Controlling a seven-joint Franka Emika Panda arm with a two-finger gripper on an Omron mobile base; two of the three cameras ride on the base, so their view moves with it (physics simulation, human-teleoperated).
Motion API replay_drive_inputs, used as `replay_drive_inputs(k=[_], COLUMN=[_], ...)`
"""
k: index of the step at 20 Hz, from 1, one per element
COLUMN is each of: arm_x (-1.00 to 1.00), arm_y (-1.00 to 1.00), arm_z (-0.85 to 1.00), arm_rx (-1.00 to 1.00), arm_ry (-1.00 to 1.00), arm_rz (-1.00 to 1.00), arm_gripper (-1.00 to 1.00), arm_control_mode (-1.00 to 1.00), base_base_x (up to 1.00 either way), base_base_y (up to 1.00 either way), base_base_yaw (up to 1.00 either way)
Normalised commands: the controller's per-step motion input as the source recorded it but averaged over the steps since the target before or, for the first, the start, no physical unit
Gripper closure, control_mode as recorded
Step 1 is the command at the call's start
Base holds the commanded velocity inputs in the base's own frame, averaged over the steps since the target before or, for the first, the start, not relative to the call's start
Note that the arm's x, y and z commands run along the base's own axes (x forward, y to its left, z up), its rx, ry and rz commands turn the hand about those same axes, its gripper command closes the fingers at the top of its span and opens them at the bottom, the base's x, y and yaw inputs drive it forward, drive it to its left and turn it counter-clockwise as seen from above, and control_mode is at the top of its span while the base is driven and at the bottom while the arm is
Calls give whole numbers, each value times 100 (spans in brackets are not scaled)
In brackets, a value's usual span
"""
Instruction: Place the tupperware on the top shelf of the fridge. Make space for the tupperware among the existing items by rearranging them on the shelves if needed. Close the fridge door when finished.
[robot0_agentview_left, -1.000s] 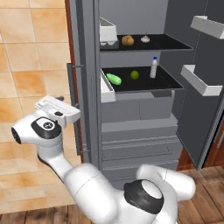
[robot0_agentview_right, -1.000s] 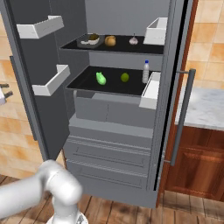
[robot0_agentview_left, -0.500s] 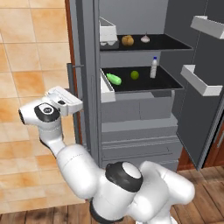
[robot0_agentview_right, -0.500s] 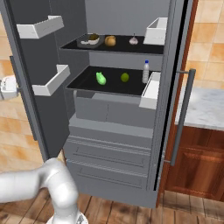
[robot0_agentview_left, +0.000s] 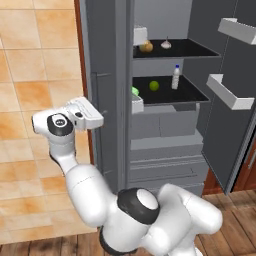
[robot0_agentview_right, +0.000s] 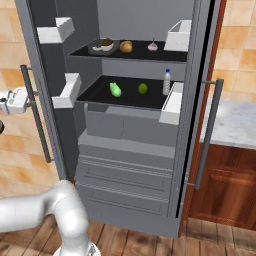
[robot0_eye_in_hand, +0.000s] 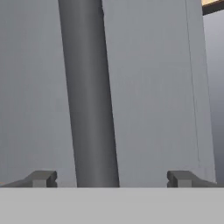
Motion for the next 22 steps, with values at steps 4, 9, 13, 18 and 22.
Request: replay_drive_inputs(k=[4,9,13,18,22], arm_x=[0,5,24,53,94], arm_y=[-100,-100,-100,-100,-97], arm_z=[11,24,22,20,15], arm_rx=[6,6,6,8,9], arm_ry=[-6,-15,-15,-11,-4], arm_rz=[-6,0,0,0,1], arm_gripper=[-100,-100,-100,-100,-100], arm_control_mode=[-100,-100,-100,-100,-100], base_base_x=[0,0,0,0,0], base_base_y=[0,0,0,0,0], base_base_yaw=[0,0,0,0,0])
